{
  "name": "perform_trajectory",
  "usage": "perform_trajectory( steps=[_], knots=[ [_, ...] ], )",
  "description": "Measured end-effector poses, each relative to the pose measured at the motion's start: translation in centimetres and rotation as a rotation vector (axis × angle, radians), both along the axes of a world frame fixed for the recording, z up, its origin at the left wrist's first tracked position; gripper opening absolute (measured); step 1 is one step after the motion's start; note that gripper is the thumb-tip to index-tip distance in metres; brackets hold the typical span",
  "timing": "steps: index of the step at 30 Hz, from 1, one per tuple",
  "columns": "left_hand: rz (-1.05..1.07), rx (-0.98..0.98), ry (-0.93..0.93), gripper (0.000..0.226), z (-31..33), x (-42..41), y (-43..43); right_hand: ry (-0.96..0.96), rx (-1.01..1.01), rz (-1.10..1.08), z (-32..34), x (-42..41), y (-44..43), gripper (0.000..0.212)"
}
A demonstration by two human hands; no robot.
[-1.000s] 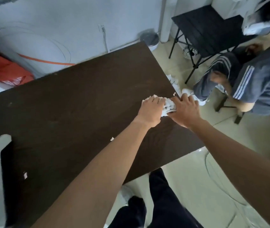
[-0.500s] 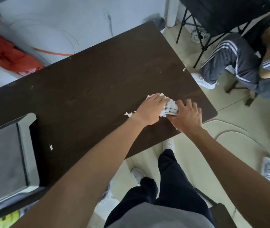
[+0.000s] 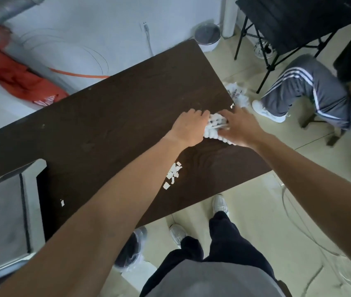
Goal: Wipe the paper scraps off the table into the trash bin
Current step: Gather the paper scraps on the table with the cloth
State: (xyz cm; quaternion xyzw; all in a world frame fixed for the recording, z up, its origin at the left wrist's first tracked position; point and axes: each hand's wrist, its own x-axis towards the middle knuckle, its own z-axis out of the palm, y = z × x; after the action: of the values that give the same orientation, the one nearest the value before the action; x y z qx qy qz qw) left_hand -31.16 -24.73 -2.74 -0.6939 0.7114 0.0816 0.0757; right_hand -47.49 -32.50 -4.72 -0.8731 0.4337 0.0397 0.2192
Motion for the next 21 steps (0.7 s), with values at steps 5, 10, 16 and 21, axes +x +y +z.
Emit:
perform_trajectory(
  steps=[5, 10, 16, 21],
  knots=[
    [0.207, -0.05, -0.033, 0.049, -1.3, 0.1, -3.2, 0.01, -0.207, 0.182, -0.9, 2.0, -5.1, 0.056],
    [0.237, 0.061, -0.013, 0.063, -3.3, -0.2, -3.9, 0.023, -0.241, 0.285, -2.3, 1.9, -5.7, 0.055],
    [0.075, 0.079, 0.025, 0.067, -3.5, -2.1, -4.0, -0.095, -0.288, 0.098, -4.0, -2.8, -2.6, 0.051],
    [-0.116, 0.063, 0.035, 0.055, -3.3, -5.4, -2.6, -0.106, -0.271, -0.041, -5.1, -7.1, 2.0, 0.055]
  ],
)
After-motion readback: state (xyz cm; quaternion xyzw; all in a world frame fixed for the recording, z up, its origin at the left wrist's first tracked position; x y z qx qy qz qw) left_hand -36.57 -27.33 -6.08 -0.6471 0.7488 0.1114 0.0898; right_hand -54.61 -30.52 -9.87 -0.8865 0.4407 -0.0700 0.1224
